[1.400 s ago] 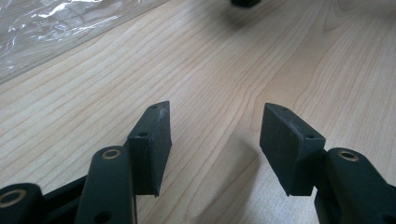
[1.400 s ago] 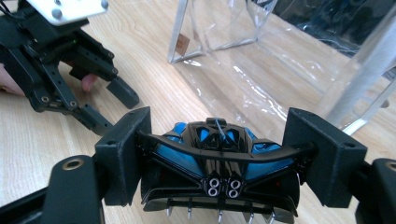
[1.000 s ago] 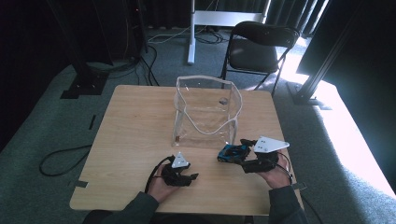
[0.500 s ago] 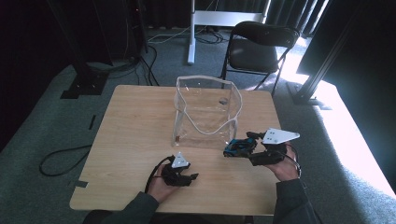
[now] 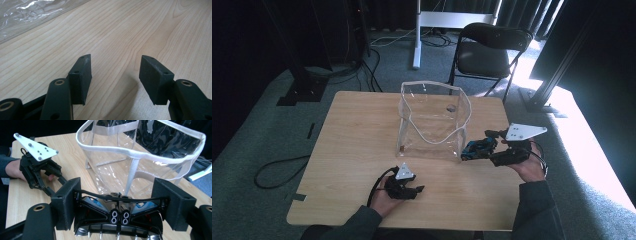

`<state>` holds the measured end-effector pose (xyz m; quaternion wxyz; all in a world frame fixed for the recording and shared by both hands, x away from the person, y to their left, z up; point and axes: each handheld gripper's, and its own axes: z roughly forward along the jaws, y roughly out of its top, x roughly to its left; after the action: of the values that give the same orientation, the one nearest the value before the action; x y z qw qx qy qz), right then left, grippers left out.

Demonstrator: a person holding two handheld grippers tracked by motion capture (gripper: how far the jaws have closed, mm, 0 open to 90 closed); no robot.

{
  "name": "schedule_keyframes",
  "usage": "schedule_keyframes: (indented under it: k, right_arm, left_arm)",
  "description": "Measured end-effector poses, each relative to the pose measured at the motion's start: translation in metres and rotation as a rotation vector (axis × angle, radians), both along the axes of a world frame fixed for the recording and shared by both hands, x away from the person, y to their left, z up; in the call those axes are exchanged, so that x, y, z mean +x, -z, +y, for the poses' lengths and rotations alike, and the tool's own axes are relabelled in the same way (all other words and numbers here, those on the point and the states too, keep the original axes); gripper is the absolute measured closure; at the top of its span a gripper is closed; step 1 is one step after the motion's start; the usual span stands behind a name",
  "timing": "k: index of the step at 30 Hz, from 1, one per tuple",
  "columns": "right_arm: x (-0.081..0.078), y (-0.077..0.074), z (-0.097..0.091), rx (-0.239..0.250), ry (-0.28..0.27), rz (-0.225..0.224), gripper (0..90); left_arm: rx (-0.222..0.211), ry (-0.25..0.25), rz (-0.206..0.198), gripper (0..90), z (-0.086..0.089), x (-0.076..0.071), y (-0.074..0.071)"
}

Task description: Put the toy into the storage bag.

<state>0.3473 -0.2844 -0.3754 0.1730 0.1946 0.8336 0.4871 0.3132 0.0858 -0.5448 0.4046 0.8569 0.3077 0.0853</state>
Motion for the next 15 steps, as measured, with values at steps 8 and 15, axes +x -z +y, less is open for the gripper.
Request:
schedule_keyframes:
  k: [8, 15]
  right_arm:
    - [0.011, -0.021, -0.005, -0.002, -0.009, -0.027, 24.7]
    - [0.022, -0.042, -0.015, 0.0, -0.002, -0.048, 24.7]
  left_arm:
    - [0.0, 0.001, 0.002, 43.9, 0.0, 0.0, 0.0]
    - [0.0, 0.0, 0.001, 43.9, 0.0, 0.0, 0.0]
